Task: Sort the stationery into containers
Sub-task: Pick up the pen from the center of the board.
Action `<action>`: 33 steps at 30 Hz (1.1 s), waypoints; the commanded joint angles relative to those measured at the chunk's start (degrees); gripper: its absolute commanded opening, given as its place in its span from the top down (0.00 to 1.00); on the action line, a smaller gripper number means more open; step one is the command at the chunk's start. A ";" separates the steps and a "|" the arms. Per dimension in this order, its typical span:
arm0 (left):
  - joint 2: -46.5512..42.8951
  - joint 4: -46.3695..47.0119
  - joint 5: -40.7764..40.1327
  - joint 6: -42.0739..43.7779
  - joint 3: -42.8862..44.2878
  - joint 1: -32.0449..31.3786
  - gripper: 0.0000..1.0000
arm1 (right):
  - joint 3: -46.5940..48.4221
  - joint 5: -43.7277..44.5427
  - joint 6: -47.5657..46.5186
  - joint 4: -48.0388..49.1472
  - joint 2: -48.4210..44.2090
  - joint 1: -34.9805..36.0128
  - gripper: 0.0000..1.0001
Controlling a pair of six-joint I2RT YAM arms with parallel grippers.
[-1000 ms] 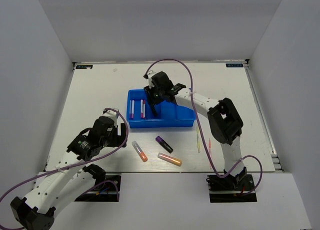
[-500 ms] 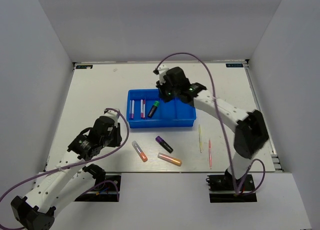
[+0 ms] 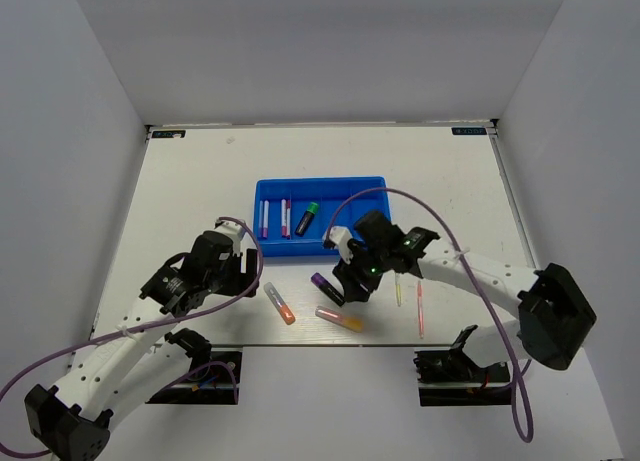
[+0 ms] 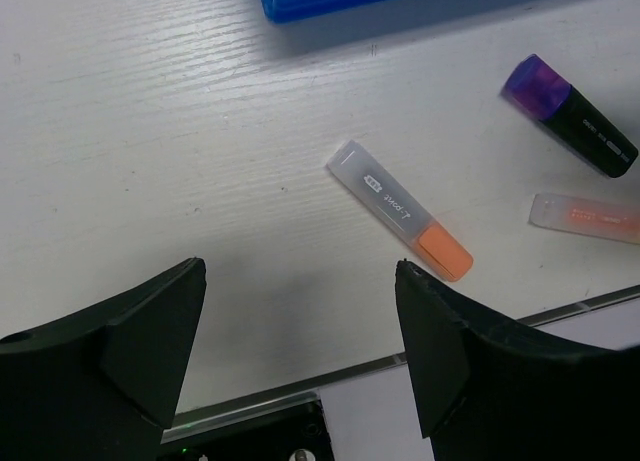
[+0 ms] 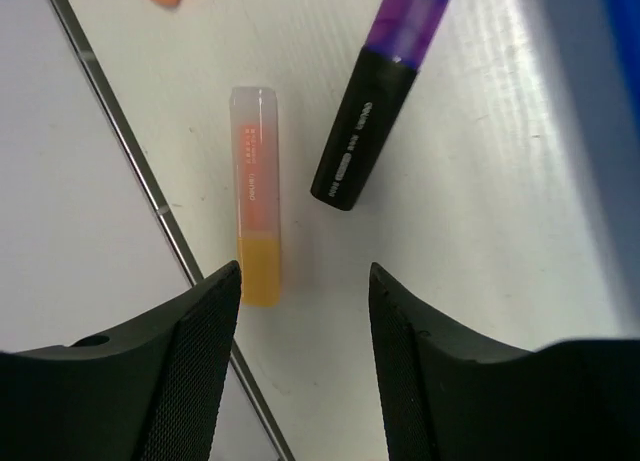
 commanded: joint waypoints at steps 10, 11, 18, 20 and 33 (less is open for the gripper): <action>-0.14 0.20 -0.61 0.06 0.03 0.32 0.12 | -0.01 15.98 7.25 15.25 11.92 9.96 0.34; -0.05 0.20 -0.53 0.06 0.12 0.32 0.12 | -0.09 16.77 7.43 15.70 12.72 10.04 0.34; -0.75 0.37 -0.26 0.15 0.03 0.24 0.12 | 1.05 19.06 7.87 18.16 16.33 10.40 0.34; -1.10 0.37 -0.09 0.06 0.12 0.32 0.12 | 1.31 18.89 8.04 18.07 17.55 10.31 0.36; -2.16 0.20 -0.09 0.15 0.12 0.32 0.12 | -0.88 22.05 7.34 16.23 21.25 12.68 0.59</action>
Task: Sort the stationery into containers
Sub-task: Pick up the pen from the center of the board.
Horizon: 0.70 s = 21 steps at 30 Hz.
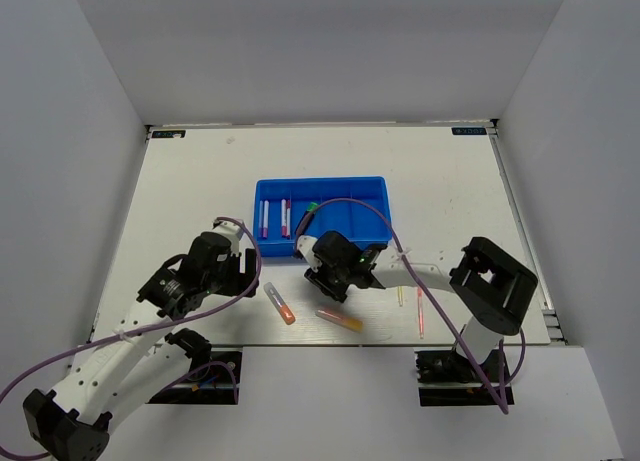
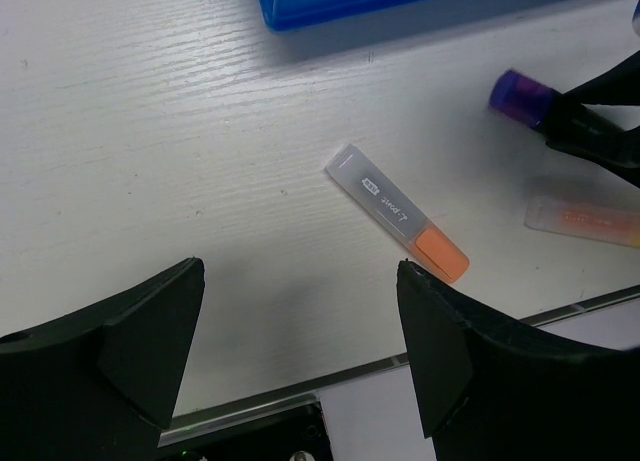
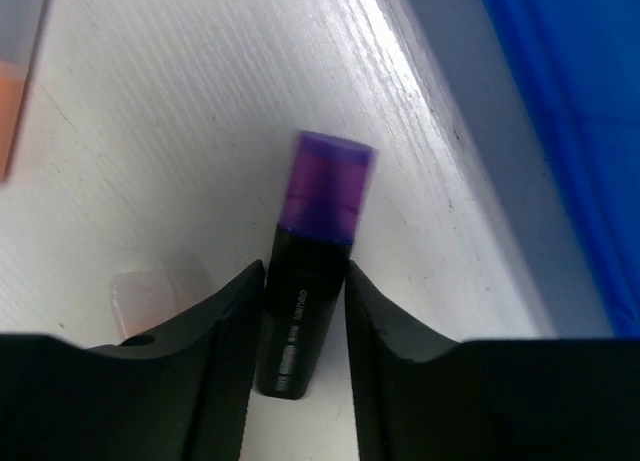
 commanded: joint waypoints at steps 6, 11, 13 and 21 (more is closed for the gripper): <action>-1.53 0.33 0.24 0.22 0.03 0.32 0.12 | -0.75 0.31 0.26 -4.69 3.62 1.67 0.83; -1.71 0.33 0.33 0.21 -0.06 0.32 0.12 | 1.79 -3.55 -2.20 -6.89 -1.29 1.41 0.92; -1.62 0.24 0.24 0.21 -0.05 0.32 0.12 | 3.55 -3.83 -3.34 -8.29 -2.79 1.49 0.94; -1.01 0.42 0.24 0.13 -0.14 0.41 0.13 | 16.73 -3.84 -5.10 -14.89 -7.54 1.23 0.95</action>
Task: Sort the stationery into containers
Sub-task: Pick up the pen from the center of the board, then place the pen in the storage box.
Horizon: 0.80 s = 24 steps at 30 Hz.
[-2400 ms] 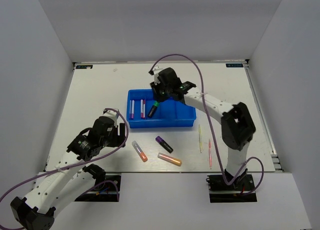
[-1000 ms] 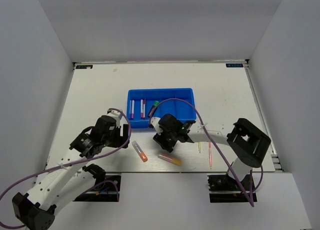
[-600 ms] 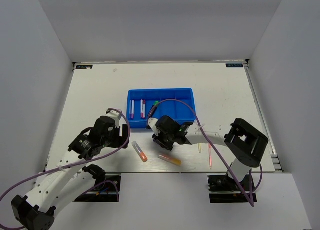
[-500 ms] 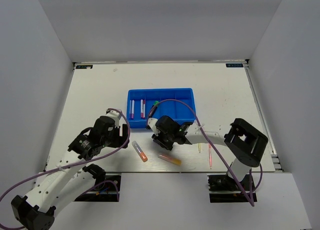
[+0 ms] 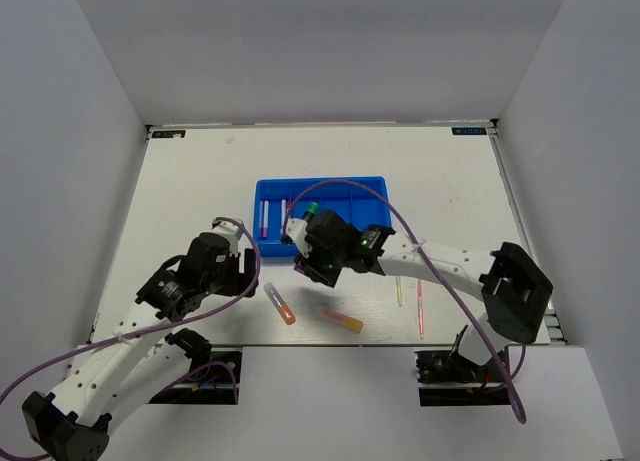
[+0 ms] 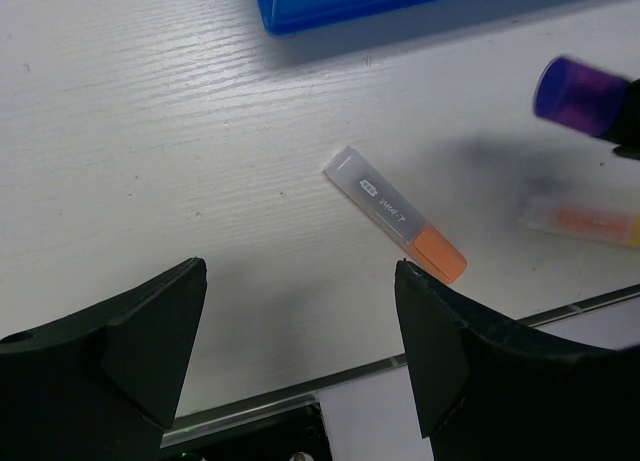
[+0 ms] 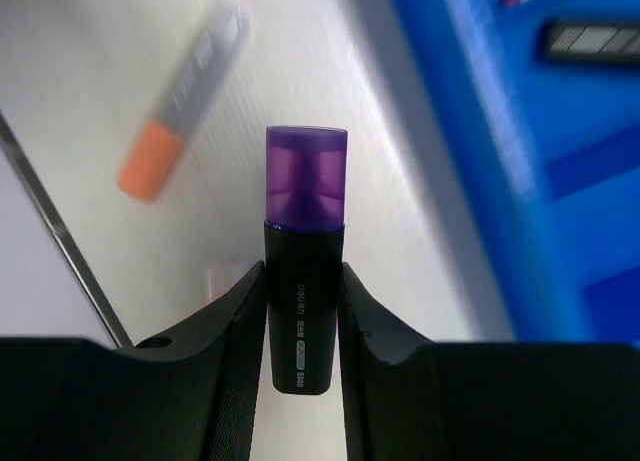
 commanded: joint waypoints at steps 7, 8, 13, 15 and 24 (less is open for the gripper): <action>0.38 0.57 0.24 0.04 -0.12 0.32 0.19 | 15.93 13.02 -1.63 0.36 -0.48 -0.78 1.00; 0.38 0.40 0.24 0.04 -0.12 0.32 0.19 | 16.73 15.66 -1.63 0.99 0.22 -1.31 1.00; 0.46 0.39 -0.02 -0.05 -0.12 0.32 0.19 | 25.41 19.38 0.12 3.89 9.16 -4.47 1.00; 0.55 0.40 -0.20 -0.05 -0.21 0.41 0.19 | 29.19 19.38 1.88 3.63 11.47 -5.36 1.00; 1.08 0.57 -0.02 -0.05 -0.30 0.32 0.19 | 37.74 13.66 16.21 0.02 24.21 -11.68 0.99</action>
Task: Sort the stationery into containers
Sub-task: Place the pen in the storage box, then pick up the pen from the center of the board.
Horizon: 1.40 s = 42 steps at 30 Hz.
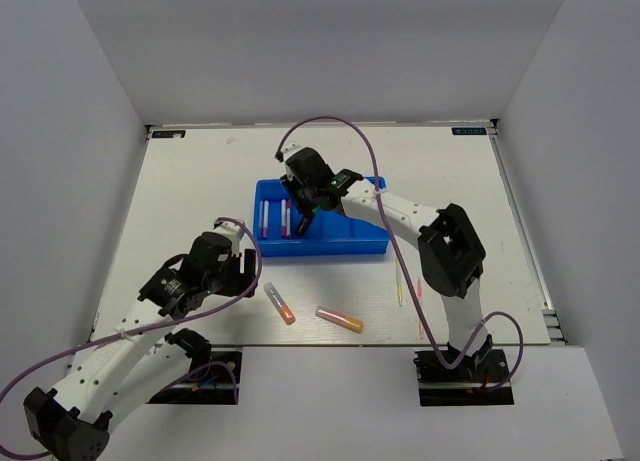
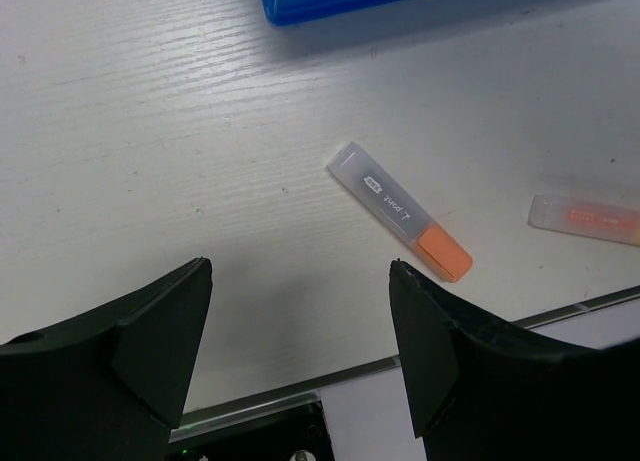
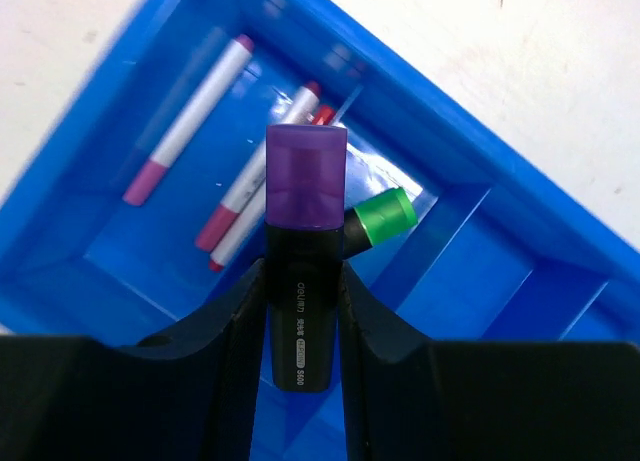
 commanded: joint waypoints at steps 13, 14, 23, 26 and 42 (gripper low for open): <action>3.98 1.89 4.10 -3.64 0.60 0.32 0.28 | 3.51 -8.57 7.41 -3.42 3.56 -4.38 0.44; 4.59 1.89 4.02 -4.52 0.78 0.15 0.30 | 3.25 -8.76 7.32 -3.68 3.21 -4.64 0.41; 10.57 -3.63 0.86 -24.27 4.64 -2.31 0.67 | -5.00 -7.18 5.48 -2.89 -9.15 -5.08 0.88; 13.21 -5.40 -2.82 -32.36 5.61 -5.73 0.67 | -12.81 -6.47 3.28 -3.76 -16.20 -6.05 0.70; 41.23 -7.70 -6.44 -55.42 15.28 -14.27 0.35 | -42.17 -15.36 -4.10 -7.55 -48.55 -12.11 0.70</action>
